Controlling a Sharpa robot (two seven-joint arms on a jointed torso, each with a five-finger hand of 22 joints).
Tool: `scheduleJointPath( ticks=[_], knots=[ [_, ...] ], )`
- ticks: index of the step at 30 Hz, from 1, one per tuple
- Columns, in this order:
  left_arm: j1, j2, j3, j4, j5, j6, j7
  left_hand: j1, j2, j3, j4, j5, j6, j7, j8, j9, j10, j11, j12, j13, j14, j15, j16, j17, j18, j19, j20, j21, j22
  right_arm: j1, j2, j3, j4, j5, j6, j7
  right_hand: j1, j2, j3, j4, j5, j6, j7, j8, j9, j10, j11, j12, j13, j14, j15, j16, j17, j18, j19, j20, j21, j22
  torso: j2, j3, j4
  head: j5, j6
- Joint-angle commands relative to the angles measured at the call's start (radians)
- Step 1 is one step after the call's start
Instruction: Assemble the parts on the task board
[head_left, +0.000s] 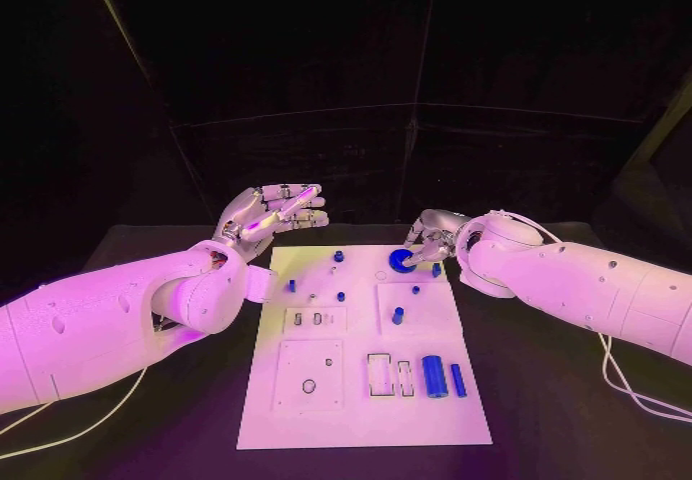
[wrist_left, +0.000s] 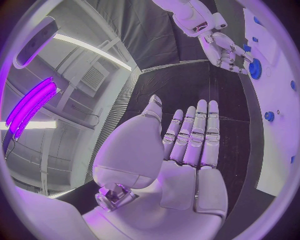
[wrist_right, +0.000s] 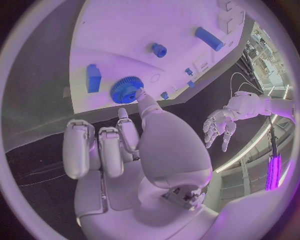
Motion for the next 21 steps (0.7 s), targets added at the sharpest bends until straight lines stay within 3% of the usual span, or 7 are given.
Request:
scheduleJointPath(
  ticks=[1, 13, 21],
  knots=[
    [0.002, 0.002, 0.001, 0.000, -0.004, 0.013, 0.010, 0.007, 0.007, 0.000, -0.005, 0.001, 0.005, 0.037, -0.006, 0.000, 0.008, 0.000, -0.004, 0.000, 0.007, 0.000, -0.004, -0.001, 0.006, 0.006, 0.000, -0.006, -0.002, 0.001, 0.005, 0.000, -0.001, -0.044, 0.031, 0.011, 0.010, 0.003, -0.001, -0.008, -0.007, -0.001, -0.008, 0.004, 0.000, 0.010, -0.002, 0.007, 0.005, 0.089, -0.007, 0.005, 0.185, -0.011, 0.007, 0.000, 0.006, 0.008, 0.000, 0.0002, 0.0005, 0.000, -0.001],
    [0.001, 0.004, 0.001, -0.004, -0.004, 0.013, 0.009, 0.007, 0.007, 0.000, -0.005, 0.001, 0.005, 0.037, -0.006, 0.000, 0.008, 0.000, -0.004, 0.000, 0.007, 0.000, -0.004, -0.001, 0.006, 0.006, 0.000, -0.006, -0.002, -0.003, 0.021, 0.000, -0.015, -0.057, 0.054, 0.009, 0.011, 0.004, 0.001, -0.010, -0.009, -0.002, -0.008, 0.004, 0.000, 0.012, -0.002, 0.011, 0.010, 0.089, -0.008, 0.006, 0.188, -0.012, 0.010, -0.002, 0.008, 0.014, 0.000, 0.0005, -0.0036, 0.005, -0.006],
    [0.001, 0.004, 0.001, -0.004, -0.004, 0.014, 0.009, 0.007, 0.007, 0.000, -0.005, 0.001, 0.005, 0.037, -0.006, 0.000, 0.008, 0.000, -0.004, 0.000, 0.007, 0.000, -0.004, -0.001, 0.006, 0.006, 0.000, -0.006, -0.002, -0.005, 0.030, 0.000, -0.027, -0.066, 0.062, 0.004, 0.022, 0.016, 0.011, -0.017, -0.007, 0.001, -0.007, 0.006, -0.001, 0.012, -0.002, 0.013, 0.014, 0.089, -0.009, 0.006, 0.188, -0.013, 0.012, -0.004, 0.010, 0.016, -0.001, 0.0016, -0.0038, 0.007, -0.009]
  ],
)
